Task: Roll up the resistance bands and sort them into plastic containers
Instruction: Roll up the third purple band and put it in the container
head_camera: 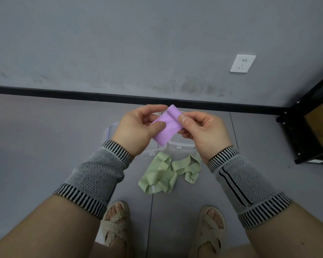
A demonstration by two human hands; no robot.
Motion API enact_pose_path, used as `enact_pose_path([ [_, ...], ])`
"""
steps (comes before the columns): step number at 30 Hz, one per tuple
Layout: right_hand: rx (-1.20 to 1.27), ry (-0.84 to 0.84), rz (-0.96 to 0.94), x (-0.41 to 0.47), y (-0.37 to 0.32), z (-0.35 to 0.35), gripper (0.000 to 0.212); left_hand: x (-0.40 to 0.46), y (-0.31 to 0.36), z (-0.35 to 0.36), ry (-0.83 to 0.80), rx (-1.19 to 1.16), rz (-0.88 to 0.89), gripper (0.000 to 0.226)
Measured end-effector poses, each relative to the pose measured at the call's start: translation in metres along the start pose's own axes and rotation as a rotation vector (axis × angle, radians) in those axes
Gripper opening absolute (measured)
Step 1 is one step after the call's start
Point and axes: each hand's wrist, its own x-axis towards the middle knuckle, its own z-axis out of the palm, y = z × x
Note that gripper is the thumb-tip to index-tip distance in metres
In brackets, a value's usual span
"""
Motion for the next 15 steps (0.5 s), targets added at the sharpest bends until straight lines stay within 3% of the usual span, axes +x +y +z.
enact_pose_path([
  [6, -0.012, 0.025, 0.026, -0.002, 0.002, 0.01, 0.007, 0.0, -0.003, 0.001, 0.056, -0.157, -0.04, 0.028],
  [11, -0.133, 0.053, 0.0, -0.004, 0.007, 0.013, 0.014, 0.001, -0.005, 0.005, 0.066, -0.176, -0.033, 0.02],
  [15, -0.207, -0.024, -0.064, -0.008, 0.006, 0.015, 0.02, 0.001, -0.004, 0.007, 0.089, -0.086, 0.003, 0.018],
])
